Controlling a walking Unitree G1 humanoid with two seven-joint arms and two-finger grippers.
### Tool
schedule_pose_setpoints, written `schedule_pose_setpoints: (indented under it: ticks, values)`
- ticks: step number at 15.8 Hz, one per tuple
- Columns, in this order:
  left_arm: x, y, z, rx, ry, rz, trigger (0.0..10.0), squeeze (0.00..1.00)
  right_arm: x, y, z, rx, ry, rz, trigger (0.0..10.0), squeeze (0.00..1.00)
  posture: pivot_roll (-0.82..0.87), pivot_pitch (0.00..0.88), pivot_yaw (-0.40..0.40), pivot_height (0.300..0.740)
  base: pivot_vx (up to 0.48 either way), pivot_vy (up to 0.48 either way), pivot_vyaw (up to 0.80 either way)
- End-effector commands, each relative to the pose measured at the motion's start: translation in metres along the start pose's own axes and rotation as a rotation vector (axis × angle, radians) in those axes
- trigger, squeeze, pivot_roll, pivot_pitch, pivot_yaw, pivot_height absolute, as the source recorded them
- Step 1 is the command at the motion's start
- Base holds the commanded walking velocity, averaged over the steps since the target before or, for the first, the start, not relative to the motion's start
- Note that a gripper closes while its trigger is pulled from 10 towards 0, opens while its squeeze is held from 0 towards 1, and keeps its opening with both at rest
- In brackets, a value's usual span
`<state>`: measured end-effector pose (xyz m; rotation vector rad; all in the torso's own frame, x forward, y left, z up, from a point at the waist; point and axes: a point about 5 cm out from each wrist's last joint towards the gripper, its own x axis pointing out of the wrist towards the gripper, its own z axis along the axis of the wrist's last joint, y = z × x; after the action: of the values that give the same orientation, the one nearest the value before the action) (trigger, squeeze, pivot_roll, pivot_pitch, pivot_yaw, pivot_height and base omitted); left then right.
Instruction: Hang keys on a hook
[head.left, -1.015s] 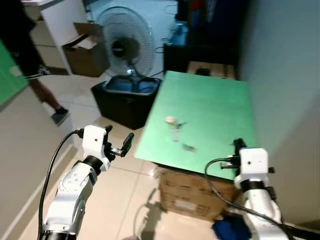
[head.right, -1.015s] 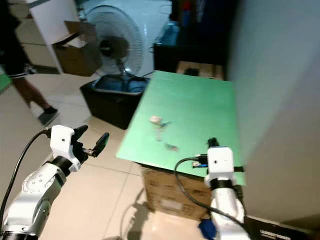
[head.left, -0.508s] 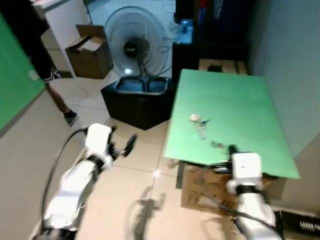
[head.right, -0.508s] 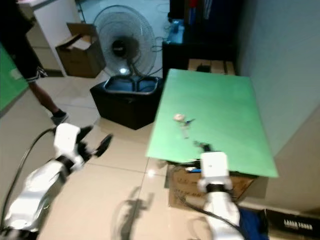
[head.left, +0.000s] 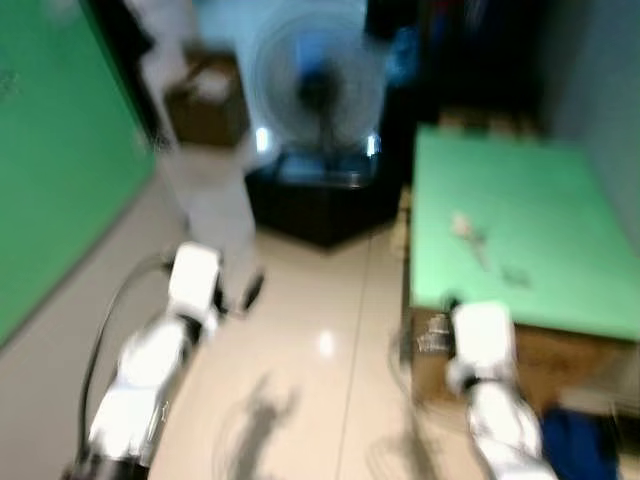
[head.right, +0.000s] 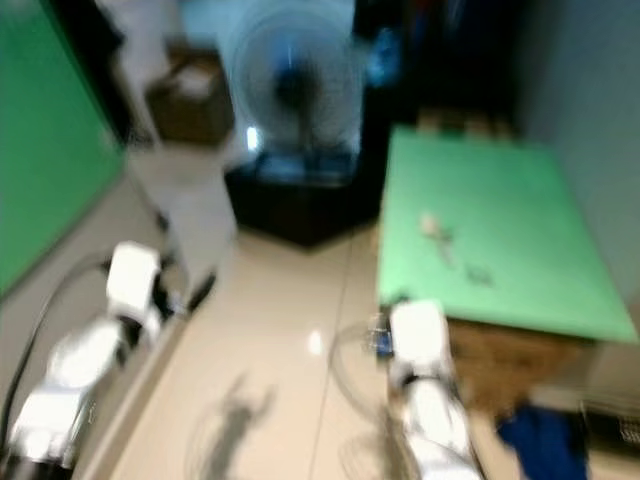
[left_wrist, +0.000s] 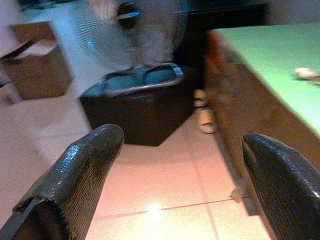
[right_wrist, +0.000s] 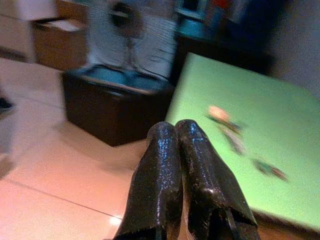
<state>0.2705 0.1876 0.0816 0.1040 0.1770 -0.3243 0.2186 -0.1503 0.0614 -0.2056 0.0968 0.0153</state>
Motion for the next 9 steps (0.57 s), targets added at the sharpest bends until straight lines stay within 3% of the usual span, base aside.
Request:
schedule_pose_setpoints:
  ticks: [1, 4, 8, 9]
  values:
    - [0.002, -0.004, 0.000, 0.010, 0.000, 0.005, 10.0, 0.00, 0.006, -0.008, 0.002, -0.019, -0.003, -0.007, 0.0, 0.00, -0.06, 0.000, 0.067, 0.740, 0.000, 0.000, 0.70]
    - [0.003, -0.004, -0.001, -0.009, 0.001, 0.049, 10.0, 0.00, 0.015, -0.006, 0.002, -0.024, -0.004, 0.023, 0.0, 0.00, -0.03, 0.000, 0.047, 0.740, 0.000, 0.000, 0.68]
    - [0.001, 0.001, -0.005, 0.031, 0.011, 0.120, 10.0, 0.00, 0.026, -0.005, 0.003, -0.036, -0.005, 0.038, 0.0, 0.00, 0.00, 0.000, 0.021, 0.740, 0.000, 0.000, 0.66]
    - [0.003, 0.002, -0.006, -0.020, -0.004, 0.133, 10.0, 0.00, 0.029, -0.006, 0.005, -0.038, -0.008, 0.040, 0.0, 0.00, 0.00, 0.000, 0.016, 0.740, 0.000, 0.000, 0.64]
